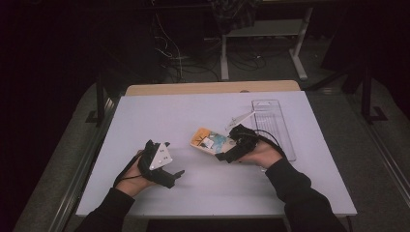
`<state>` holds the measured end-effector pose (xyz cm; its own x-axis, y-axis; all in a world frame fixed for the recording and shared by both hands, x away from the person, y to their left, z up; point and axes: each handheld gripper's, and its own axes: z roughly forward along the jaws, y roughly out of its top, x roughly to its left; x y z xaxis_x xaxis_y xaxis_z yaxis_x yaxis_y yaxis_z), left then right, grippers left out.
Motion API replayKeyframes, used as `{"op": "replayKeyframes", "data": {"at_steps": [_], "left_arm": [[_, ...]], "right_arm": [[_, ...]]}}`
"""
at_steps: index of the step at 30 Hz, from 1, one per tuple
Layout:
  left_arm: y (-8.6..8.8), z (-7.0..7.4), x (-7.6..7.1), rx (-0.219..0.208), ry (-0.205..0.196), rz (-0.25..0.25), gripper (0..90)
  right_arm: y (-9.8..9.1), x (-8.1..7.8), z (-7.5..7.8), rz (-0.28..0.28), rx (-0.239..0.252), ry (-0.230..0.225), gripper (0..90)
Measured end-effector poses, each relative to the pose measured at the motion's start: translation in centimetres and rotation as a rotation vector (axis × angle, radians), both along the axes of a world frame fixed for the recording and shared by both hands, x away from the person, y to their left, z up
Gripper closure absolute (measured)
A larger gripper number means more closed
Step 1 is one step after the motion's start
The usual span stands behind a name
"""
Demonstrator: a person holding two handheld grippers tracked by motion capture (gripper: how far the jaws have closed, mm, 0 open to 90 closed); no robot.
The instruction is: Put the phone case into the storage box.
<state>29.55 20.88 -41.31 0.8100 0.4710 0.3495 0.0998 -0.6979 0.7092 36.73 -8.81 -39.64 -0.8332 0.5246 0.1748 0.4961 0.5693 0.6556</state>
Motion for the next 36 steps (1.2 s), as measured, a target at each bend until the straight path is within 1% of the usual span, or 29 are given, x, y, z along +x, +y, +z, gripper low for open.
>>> {"op": "replayKeyframes", "data": {"at_steps": [1, 2, 5, 10, 11, 12, 13, 14, 15, 17, 19, 21, 24, 28, 32, 33, 36], "left_arm": [[-0.1, 0.0, -0.1, 0.007, -0.009, 0.0, 0.0], [-0.1, 0.0, -0.1, 0.023, -0.017, -0.002, 0.0], [-0.3, -0.1, -0.3, 0.043, -0.044, -0.008, 0.0], [-0.5, 0.0, -0.5, 0.045, -0.084, -0.003, 0.0], [-0.5, 0.0, -0.5, 0.06, -0.093, -0.006, 0.0], [-0.5, 0.0, -0.6, 0.065, -0.103, -0.005, 0.0], [-0.6, -0.1, -0.6, 0.066, -0.108, -0.006, 0.0], [-0.7, -0.2, -0.7, 0.078, -0.116, -0.007, 0.0], [-0.7, -0.1, -0.7, 0.108, -0.128, -0.015, 0.0], [-0.9, -0.3, -0.8, 0.125, -0.131, -0.016, 0.0], [-0.9, -0.3, -0.8, 0.136, -0.141, -0.019, 0.0], [-1.0, -0.3, -0.8, 0.144, -0.151, -0.019, 0.0], [-1.0, -0.3, -0.9, 0.141, -0.155, -0.016, 0.0], [-1.0, -0.2, -0.9, 0.149, -0.169, -0.022, 0.0], [-1.1, -0.4, -1.1, 0.159, -0.193, -0.031, 0.0], [-1.1, -0.4, -1.1, 0.169, -0.201, -0.034, 0.0], [-1.2, -0.5, -1.2, 0.169, -0.212, -0.038, 0.0]], "right_arm": [[0.0, 0.0, 0.0, 0.0, 0.001, 0.001, 9.8], [0.0, 0.0, 0.0, 0.0, 0.001, 0.0, 9.8], [0.0, 0.0, 0.0, 0.0, 0.0, 0.0, 9.8], [0.0, 0.0, 0.0, 0.0, 0.0, 0.0, 9.8], [0.0, 0.0, 0.0, 0.0, -0.001, 0.0, 9.9], [0.0, 0.0, 0.0, 0.0, -0.001, 0.0, 9.9], [0.0, 0.1, -0.1, 0.002, -0.012, -0.011, 9.9], [0.0, 0.1, -0.1, 0.002, -0.011, -0.009, 9.9], [0.0, 0.1, -0.1, 0.002, -0.01, -0.007, 9.9], [0.0, 0.1, -0.1, 0.005, -0.013, -0.013, 9.9], [0.0, 0.1, -0.1, 0.001, -0.011, -0.008, 9.9], [0.0, 0.1, -0.1, 0.003, -0.01, -0.006, 9.9], [0.0, 0.1, -0.1, 0.009, -0.012, -0.01, 9.9], [0.0, 0.1, -0.1, 0.012, -0.012, -0.012, 9.9], [-0.1, 0.2, -0.1, 0.012, -0.011, -0.008, 9.9], [-0.1, 0.2, -0.1, 0.012, -0.011, -0.009, 9.9], [0.0, 0.2, -0.1, 0.012, -0.012, -0.008, 9.9]]}}
